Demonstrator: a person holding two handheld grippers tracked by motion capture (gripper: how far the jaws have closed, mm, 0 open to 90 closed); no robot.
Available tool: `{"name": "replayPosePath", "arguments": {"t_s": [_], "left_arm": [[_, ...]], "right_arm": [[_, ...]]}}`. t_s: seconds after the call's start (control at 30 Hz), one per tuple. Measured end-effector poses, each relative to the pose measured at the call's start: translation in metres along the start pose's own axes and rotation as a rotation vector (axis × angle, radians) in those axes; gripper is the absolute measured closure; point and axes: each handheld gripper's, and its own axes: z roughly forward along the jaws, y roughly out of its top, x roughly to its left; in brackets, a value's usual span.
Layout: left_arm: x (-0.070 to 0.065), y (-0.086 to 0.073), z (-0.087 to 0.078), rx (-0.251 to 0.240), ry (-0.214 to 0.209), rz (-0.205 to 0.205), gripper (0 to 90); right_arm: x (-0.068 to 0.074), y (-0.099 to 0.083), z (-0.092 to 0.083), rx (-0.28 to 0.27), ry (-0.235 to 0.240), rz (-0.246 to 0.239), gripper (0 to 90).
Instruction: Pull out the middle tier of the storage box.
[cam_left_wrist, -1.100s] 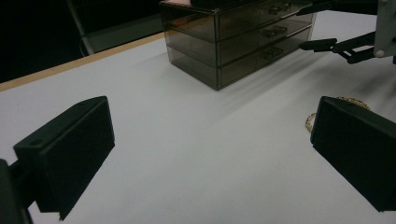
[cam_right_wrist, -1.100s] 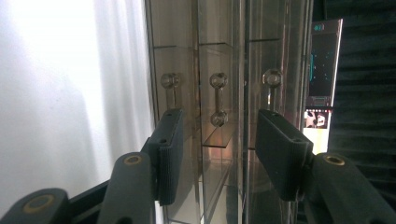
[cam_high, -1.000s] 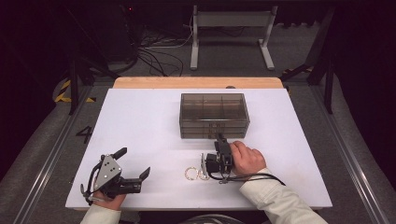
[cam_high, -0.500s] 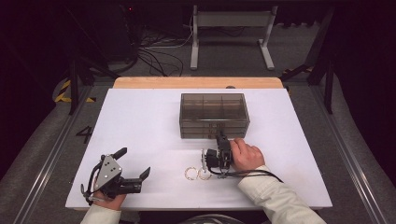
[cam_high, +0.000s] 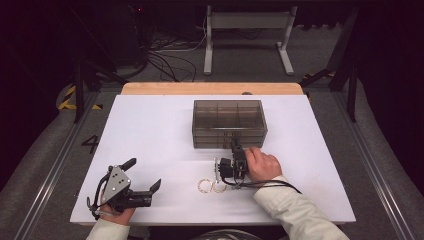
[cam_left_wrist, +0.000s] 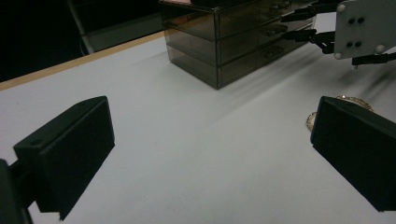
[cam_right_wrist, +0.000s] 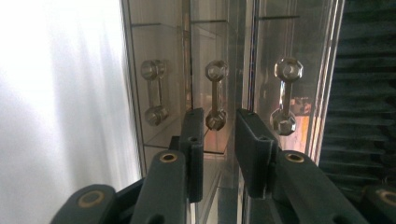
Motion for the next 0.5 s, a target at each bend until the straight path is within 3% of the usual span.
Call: {"name": "replayPosePath", "arguments": {"t_s": [0.5], "left_arm": [[0.0004,0.0001,0.0003,0.0,-0.003,0.0,0.5]], "right_arm": [[-0.001,0.0026,0.0035,-0.002,0.007,-0.027,80.1]]}}
